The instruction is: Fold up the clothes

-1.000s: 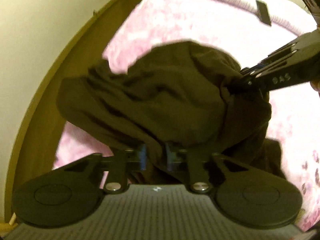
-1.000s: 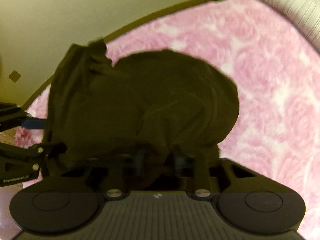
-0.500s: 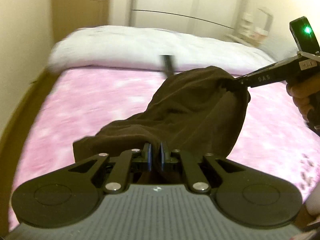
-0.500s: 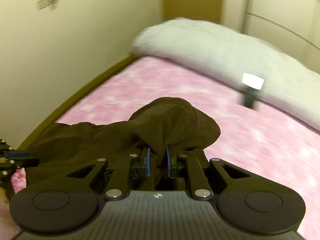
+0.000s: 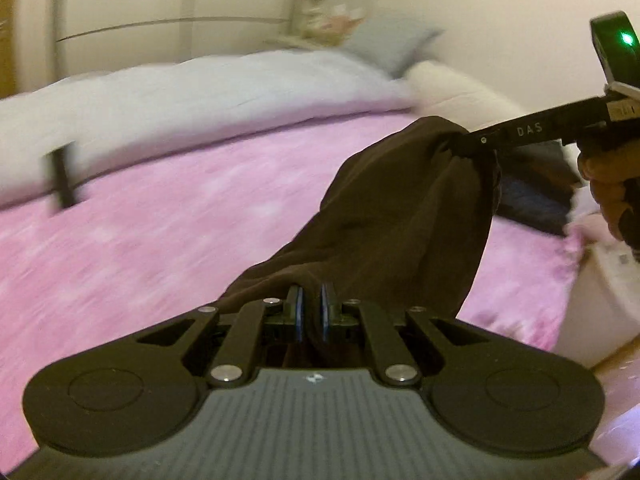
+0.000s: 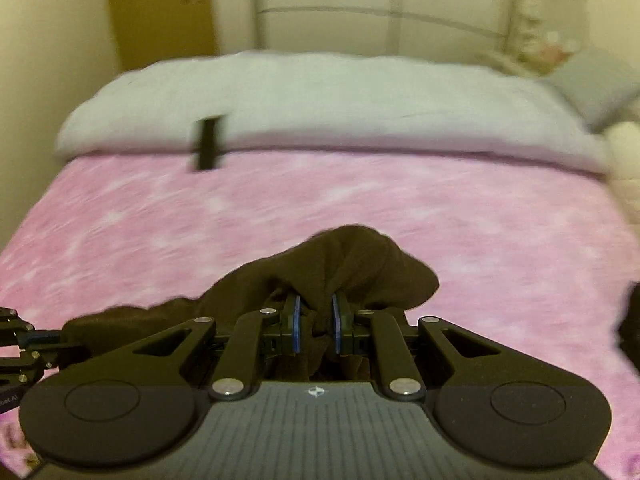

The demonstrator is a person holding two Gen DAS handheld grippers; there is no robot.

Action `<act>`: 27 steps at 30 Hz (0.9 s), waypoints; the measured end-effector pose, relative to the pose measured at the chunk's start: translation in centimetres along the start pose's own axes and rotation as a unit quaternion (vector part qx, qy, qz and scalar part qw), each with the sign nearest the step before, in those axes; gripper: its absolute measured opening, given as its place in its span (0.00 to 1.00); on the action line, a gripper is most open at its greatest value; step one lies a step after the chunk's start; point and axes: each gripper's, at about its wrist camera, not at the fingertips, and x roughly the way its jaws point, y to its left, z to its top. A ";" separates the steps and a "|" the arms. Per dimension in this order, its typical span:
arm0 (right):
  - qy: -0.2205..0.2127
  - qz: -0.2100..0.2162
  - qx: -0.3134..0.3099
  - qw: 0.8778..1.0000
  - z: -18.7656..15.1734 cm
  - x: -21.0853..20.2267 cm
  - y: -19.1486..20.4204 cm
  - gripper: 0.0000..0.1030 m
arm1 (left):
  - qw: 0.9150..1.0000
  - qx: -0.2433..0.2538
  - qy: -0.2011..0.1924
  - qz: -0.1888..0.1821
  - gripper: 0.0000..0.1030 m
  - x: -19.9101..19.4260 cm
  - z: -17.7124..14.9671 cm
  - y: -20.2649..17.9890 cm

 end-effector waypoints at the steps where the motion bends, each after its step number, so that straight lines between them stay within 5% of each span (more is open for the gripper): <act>1: -0.011 -0.014 -0.010 1.000 0.1 -0.8 -0.6 0.13 | 1.000 0.011 -0.009 -0.019 0.06 1.4 1.7 -1.6; 8: -0.090 -0.109 -0.080 0.987 0.6 -6.5 -4.7 0.13 | 0.996 0.028 -0.058 -0.069 0.13 6.3 9.0 -5.0; 14: -0.157 -0.188 -0.139 0.960 1.0 -11.3 -8.3 0.13 | 0.999 -0.024 -0.022 0.039 0.28 1.1 3.8 2.2; 16: -0.160 -0.160 -0.196 0.954 -0.7 -9.4 -4.3 0.00 | 0.993 -0.056 0.017 0.099 0.28 -2.3 0.0 5.9; 19: -0.149 -0.080 -0.281 0.945 -4.1 -4.7 4.2 0.00 | 0.979 -0.086 0.061 0.173 0.28 -8.0 -5.2 10.2; 21: -0.116 0.001 -0.278 0.953 -6.7 -2.0 9.4 0.00 | 0.967 -0.103 0.088 0.216 0.34 -11.9 -8.7 12.7; 23: -0.077 0.062 -0.265 0.959 -9.1 -0.7 13.7 0.00 | 0.959 -0.119 0.107 0.235 0.39 -14.0 -11.0 14.5; 26: -0.034 0.102 -0.243 0.964 -12.1 -1.5 16.6 0.00 | 0.952 -0.141 0.127 0.239 0.44 -14.8 -13.1 16.9; 27: -0.019 0.105 -0.238 0.965 -12.8 -1.8 16.5 0.07 | 0.954 -0.141 0.128 0.233 0.47 -14.1 -12.9 16.8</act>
